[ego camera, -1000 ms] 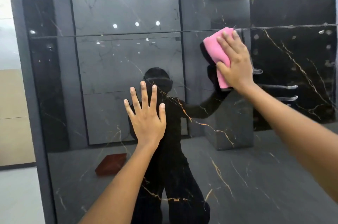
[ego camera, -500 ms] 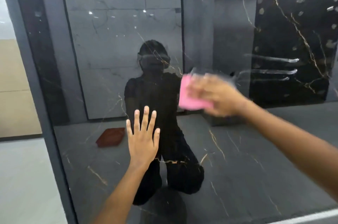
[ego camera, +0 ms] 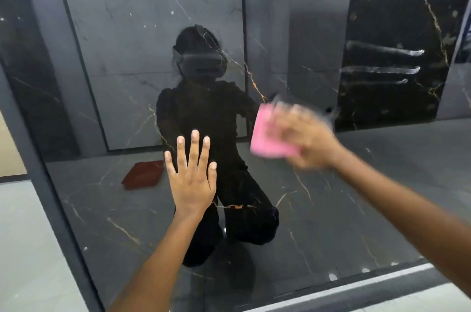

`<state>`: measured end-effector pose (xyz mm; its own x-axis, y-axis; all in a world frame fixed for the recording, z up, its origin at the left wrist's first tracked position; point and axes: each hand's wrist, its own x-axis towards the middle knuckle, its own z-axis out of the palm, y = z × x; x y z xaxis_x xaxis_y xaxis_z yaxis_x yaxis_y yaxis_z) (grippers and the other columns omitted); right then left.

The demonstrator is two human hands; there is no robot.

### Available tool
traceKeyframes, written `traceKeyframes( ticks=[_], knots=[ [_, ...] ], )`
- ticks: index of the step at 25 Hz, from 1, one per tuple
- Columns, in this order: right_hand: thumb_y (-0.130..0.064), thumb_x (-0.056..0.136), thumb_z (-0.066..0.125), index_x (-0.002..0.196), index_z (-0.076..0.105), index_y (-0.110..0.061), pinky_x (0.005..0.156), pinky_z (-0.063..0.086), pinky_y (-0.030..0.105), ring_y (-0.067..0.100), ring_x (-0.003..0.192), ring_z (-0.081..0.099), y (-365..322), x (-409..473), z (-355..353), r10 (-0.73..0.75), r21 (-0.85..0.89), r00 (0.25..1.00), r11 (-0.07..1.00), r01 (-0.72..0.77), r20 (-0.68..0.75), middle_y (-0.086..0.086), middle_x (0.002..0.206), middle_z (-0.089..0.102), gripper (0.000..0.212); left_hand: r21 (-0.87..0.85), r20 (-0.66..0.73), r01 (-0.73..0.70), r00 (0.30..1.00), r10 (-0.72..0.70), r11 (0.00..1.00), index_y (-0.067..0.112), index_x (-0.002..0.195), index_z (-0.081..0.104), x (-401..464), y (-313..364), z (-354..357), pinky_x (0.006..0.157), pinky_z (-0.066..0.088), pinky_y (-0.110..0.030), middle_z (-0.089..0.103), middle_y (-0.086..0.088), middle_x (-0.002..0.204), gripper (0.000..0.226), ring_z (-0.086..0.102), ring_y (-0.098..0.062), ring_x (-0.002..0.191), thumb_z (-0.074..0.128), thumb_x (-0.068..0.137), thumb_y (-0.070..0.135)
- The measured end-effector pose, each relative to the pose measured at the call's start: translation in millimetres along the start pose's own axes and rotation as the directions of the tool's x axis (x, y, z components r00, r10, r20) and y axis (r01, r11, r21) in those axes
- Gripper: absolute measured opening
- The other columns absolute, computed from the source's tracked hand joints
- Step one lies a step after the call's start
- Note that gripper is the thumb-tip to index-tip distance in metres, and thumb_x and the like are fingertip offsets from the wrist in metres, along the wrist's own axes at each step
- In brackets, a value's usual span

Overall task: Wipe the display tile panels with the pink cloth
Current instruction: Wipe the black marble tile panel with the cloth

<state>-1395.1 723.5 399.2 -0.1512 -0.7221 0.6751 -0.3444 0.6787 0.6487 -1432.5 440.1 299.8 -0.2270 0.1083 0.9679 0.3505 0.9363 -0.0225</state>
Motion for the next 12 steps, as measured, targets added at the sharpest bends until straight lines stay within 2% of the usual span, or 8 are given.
traceKeyframes(
  ticks=[2, 3, 4, 7, 9, 10, 11, 12],
  knots=[
    [-0.012, 0.076, 0.055, 0.134, 0.056, -0.010, 0.115, 0.025, 0.041, 0.038, 0.139, 0.034, 42, 50, -19, 0.408, 0.080, 0.874, 0.912, -0.402, -0.262, 0.017, 0.142, 0.049, 0.058, -0.008, 0.002, 0.005, 1.000, -0.005, 1.000, 0.027, 0.157, 0.000, 1, 1, 1, 0.119, -0.003, -0.048, -0.009, 0.006, 0.164, 0.063, -0.007, -0.022, 0.151, 0.029, 0.102, 0.034],
    [-0.011, 0.076, 0.055, 0.133, 0.057, -0.008, 0.114, 0.026, 0.041, 0.041, 0.137, 0.036, 38, 64, -15, 0.505, 0.115, 0.805, 0.861, -0.495, -0.312, 0.018, 0.141, 0.050, 0.057, -0.012, -0.003, 0.005, 1.000, -0.005, 1.000, 0.027, 0.157, 0.000, 1, 1, 1, 0.119, -0.004, -0.048, -0.009, 0.006, 0.164, 0.062, -0.007, -0.022, 0.151, 0.029, 0.102, 0.035],
    [-0.013, 0.076, 0.054, 0.133, 0.057, -0.007, 0.114, 0.026, 0.042, 0.041, 0.137, 0.035, 22, 66, -5, 0.496, 0.106, 0.806, 0.865, -0.490, -0.323, 0.018, 0.141, 0.050, 0.058, -0.019, -0.009, 0.002, 1.000, -0.003, 1.000, 0.027, 0.157, -0.001, 0, 1, 2, 0.120, -0.005, -0.047, -0.010, 0.007, 0.164, 0.062, -0.008, -0.021, 0.151, 0.028, 0.103, 0.035],
    [-0.022, 0.073, 0.057, 0.139, 0.048, -0.015, 0.120, 0.013, 0.043, 0.031, 0.144, 0.025, -78, 1, 42, 0.088, 0.023, 0.996, 0.996, -0.088, -0.015, 0.009, 0.147, 0.042, 0.066, -0.028, -0.013, -0.011, 1.000, 0.011, 1.000, 0.027, 0.157, 0.001, 1, -1, 3, 0.120, -0.005, -0.047, -0.009, 0.008, 0.164, 0.059, -0.007, -0.021, 0.151, 0.025, 0.104, 0.035],
    [-0.025, 0.070, 0.066, 0.141, 0.047, -0.021, 0.122, -0.003, 0.042, 0.025, 0.147, 0.017, -123, -51, 45, -0.287, 0.036, 0.904, 0.956, 0.291, 0.316, -0.001, 0.152, 0.035, 0.074, -0.029, -0.008, -0.008, 1.000, 0.008, 1.000, 0.028, 0.157, 0.000, 1, -2, 1, 0.120, -0.005, -0.047, -0.009, 0.008, 0.164, 0.060, -0.007, -0.020, 0.151, 0.026, 0.103, 0.034],
    [-0.024, 0.068, 0.070, 0.141, 0.048, -0.021, 0.121, -0.005, 0.041, 0.024, 0.146, 0.020, -117, -60, 42, -0.419, 0.075, 0.830, 0.903, 0.423, 0.367, -0.003, 0.152, 0.036, 0.076, -0.030, -0.008, -0.005, 1.000, 0.005, 1.000, 0.028, 0.157, 0.000, 1, -2, 1, 0.120, -0.005, -0.047, -0.010, 0.008, 0.164, 0.061, -0.008, -0.020, 0.151, 0.028, 0.103, 0.034],
    [-0.020, 0.068, 0.071, 0.140, 0.048, -0.020, 0.122, -0.002, 0.040, 0.024, 0.143, 0.025, -100, -57, 37, -0.464, 0.088, 0.820, 0.882, 0.463, 0.334, -0.002, 0.151, 0.040, 0.075, -0.027, -0.007, -0.003, 1.000, 0.003, 1.000, 0.027, 0.157, 0.000, 0, -1, 0, 0.120, -0.005, -0.047, -0.010, 0.008, 0.164, 0.062, -0.008, -0.020, 0.151, 0.029, 0.102, 0.033],
    [-0.018, 0.070, 0.066, 0.139, 0.046, -0.018, 0.121, 0.006, 0.040, 0.026, 0.140, 0.029, -78, -43, 29, -0.386, 0.062, 0.883, 0.921, 0.384, 0.266, 0.001, 0.149, 0.042, 0.072, -0.020, -0.004, -0.005, 1.000, 0.005, 1.000, 0.027, 0.157, 0.000, 0, -1, -1, 0.120, -0.005, -0.047, -0.010, 0.008, 0.164, 0.062, -0.008, -0.020, 0.151, 0.030, 0.102, 0.033]
  ],
)
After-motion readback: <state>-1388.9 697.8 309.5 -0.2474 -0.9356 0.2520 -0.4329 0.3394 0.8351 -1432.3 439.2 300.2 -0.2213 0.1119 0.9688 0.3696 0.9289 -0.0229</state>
